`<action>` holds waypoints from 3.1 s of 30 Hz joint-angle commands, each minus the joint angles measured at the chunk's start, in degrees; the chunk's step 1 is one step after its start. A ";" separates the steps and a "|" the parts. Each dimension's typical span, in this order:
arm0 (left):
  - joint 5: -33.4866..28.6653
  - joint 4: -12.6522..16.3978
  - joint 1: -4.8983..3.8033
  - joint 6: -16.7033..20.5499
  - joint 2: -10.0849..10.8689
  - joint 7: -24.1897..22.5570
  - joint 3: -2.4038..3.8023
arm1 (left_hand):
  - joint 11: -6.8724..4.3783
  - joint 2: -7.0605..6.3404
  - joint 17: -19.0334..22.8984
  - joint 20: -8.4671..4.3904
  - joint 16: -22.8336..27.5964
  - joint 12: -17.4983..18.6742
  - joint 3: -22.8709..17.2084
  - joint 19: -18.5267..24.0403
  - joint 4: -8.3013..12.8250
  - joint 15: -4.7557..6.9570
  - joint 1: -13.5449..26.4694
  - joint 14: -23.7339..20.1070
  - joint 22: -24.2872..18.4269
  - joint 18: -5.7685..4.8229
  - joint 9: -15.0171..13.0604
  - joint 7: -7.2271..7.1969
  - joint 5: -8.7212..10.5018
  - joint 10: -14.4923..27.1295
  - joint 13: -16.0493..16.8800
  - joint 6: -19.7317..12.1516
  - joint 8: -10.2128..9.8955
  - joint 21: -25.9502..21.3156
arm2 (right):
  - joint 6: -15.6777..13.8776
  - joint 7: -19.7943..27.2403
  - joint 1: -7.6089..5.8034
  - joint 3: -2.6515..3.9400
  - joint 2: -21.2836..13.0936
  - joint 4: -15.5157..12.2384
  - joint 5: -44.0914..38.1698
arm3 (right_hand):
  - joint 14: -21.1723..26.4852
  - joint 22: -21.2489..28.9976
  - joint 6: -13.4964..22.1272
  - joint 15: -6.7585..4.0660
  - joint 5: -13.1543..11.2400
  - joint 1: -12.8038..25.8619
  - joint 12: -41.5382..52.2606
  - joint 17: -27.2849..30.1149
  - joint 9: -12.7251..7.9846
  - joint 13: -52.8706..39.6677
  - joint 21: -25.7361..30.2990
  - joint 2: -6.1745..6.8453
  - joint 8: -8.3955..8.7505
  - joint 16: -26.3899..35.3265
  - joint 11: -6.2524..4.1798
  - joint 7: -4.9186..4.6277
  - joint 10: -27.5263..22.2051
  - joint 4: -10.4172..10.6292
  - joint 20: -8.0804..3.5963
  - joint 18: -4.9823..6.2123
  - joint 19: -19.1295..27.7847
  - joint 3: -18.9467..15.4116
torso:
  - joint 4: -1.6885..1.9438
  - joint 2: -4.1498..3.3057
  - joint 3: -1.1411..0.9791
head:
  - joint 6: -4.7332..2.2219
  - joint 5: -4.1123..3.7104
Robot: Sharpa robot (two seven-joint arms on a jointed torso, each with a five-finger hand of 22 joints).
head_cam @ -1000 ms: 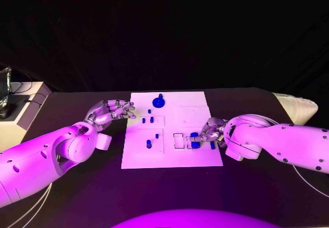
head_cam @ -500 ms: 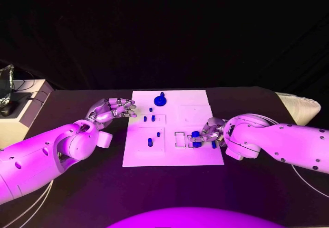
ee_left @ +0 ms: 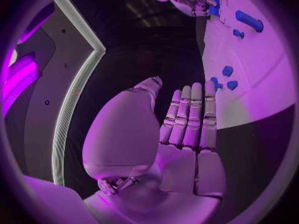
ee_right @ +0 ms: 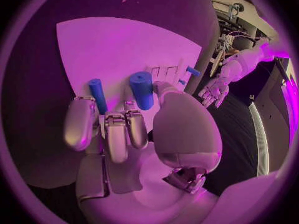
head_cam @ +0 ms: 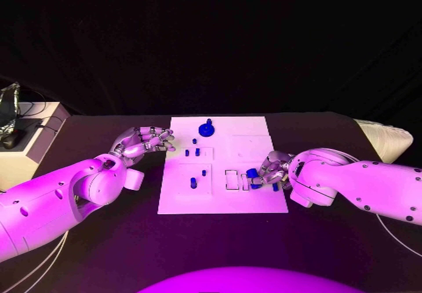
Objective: Assemble the parts on the task board
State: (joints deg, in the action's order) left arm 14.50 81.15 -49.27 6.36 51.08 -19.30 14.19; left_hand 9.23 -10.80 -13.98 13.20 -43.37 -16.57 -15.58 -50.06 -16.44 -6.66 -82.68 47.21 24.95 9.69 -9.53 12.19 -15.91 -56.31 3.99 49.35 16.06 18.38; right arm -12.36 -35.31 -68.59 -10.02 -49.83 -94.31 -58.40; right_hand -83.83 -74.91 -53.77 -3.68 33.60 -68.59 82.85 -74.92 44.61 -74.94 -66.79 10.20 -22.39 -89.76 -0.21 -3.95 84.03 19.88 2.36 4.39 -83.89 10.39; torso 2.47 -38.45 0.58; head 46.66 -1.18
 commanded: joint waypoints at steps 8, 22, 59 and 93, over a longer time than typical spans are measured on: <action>0.32 -0.50 0.04 -1.77 -0.10 0.71 0.05 | 0.16 0.75 -0.15 0.14 0.44 0.34 -0.08 -0.51 0.51 -0.24 -0.48 0.12 -0.12 0.60 0.14 0.25 -0.69 0.18 -0.03 -0.31 -0.22 -0.36 | -2.08 -0.16 -1.40 -0.15 -0.85 -0.18 10.85 | -6.17 -10.26 -0.79 -0.36 -0.72 -2.18 -0.22 -15.08 0.51 -10.19 0.42 -0.85 -0.14 -0.24 -0.23 0.02 2.44 -3.44 -0.39 -0.82 -2.63 6.82 | 0.03 0.02 0.05 | -0.33 -0.05; 0.59 -0.82 0.03 -2.33 -0.62 1.09 0.05 | 0.17 0.74 -0.16 0.15 0.50 0.41 -0.14 -0.52 0.61 -0.27 -0.69 0.04 -0.14 0.59 0.15 0.25 -0.74 0.29 -0.04 -0.27 -0.18 -0.42 | -2.05 -0.32 -3.84 0.03 -0.14 -3.08 14.55 | -6.17 -10.29 -1.11 -0.29 -2.48 -0.10 -0.22 -15.08 0.61 -10.24 0.41 -0.02 0.10 -0.24 -0.15 -0.05 2.50 -3.33 -0.34 -0.83 -2.64 7.86 | 0.01 -0.02 0.09 | -0.54 -0.16; 1.01 -0.61 0.04 -2.82 -0.39 1.41 0.05 | 0.24 0.72 -0.18 0.17 0.61 0.50 -0.16 -0.53 0.61 -0.33 -0.81 -0.10 -0.19 0.57 0.17 0.31 -0.73 0.42 -0.04 -0.21 -0.14 -0.53 | 0.05 -1.35 -2.14 -0.42 6.68 0.36 4.73 | -6.17 -10.13 -1.52 -0.13 -8.96 8.35 -1.08 -15.08 1.64 -9.92 1.36 2.19 0.82 -0.24 0.02 -0.15 2.26 -3.20 -0.15 -0.71 -2.53 3.25 | 0.00 -0.10 0.05 | -0.34 0.25; 0.96 -0.57 0.05 -3.19 -0.09 1.88 0.05 | 0.29 0.82 -0.22 0.18 0.70 0.58 -0.19 -0.55 0.53 -0.38 -0.85 -0.21 -0.24 0.56 0.21 0.37 -0.73 0.53 -0.03 -0.21 -0.12 -0.64 | -1.30 0.36 -1.42 -0.37 3.39 -2.27 1.85 | -6.17 -10.14 -2.10 -0.29 -22.81 14.87 -1.59 -15.08 3.50 -9.89 1.75 -4.97 0.47 -0.24 -0.20 0.16 2.25 -2.88 -0.24 -0.69 -2.69 -16.47 | 0.02 -0.11 -0.05 | -0.21 0.51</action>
State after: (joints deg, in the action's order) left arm 15.40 80.43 -49.25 4.16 51.01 -17.18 14.19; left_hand 9.43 -10.32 -14.15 13.41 -42.92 -16.24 -15.74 -50.25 -16.28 -6.66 -83.17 47.20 24.76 9.70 -9.41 12.19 -16.45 -56.12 4.00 49.35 16.06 18.02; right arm -13.28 -36.49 -70.07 -10.42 -46.12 -96.15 -55.63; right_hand -83.83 -74.91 -55.51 -3.68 10.76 -53.24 81.29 -74.95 48.03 -74.92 -64.79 6.16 -21.72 -89.76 -0.21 -3.88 84.01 17.14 2.37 4.38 -83.89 -6.46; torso 2.48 -38.56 0.55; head 46.44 -0.88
